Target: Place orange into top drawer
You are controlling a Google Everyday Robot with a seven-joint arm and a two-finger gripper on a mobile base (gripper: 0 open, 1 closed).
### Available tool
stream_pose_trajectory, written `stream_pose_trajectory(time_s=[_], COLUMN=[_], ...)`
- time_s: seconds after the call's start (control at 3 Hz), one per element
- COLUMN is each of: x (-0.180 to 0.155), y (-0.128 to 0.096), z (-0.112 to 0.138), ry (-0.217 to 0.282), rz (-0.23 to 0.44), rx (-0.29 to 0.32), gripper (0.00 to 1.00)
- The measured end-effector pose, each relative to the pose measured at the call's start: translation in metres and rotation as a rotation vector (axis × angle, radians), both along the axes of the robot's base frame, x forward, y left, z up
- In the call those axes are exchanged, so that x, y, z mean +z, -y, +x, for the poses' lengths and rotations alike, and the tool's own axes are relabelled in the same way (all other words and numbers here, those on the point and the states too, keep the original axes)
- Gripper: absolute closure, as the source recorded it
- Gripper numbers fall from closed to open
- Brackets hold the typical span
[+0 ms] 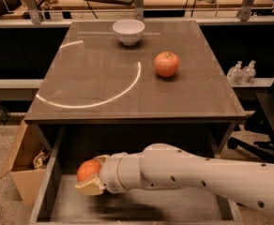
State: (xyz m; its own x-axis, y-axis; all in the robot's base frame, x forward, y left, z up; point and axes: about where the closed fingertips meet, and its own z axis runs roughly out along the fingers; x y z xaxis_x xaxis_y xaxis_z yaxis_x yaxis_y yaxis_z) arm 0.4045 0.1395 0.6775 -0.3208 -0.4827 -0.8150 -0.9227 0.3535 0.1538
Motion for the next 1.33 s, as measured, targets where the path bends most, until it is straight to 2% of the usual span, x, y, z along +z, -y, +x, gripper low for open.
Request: stream_pose_trajectory(time_s=[0.67,1.0,1.33], x=[-0.057,-0.075,-0.069], y=[0.015,0.019,0.019], z=[-0.027,-0.030,-0.030], ry=[-0.027,-0.033,-0.033], rz=[0.049,0.072,0.072], rx=[-0.062,-0.092,-0.092], gripper=[1.00,1.00,0.82])
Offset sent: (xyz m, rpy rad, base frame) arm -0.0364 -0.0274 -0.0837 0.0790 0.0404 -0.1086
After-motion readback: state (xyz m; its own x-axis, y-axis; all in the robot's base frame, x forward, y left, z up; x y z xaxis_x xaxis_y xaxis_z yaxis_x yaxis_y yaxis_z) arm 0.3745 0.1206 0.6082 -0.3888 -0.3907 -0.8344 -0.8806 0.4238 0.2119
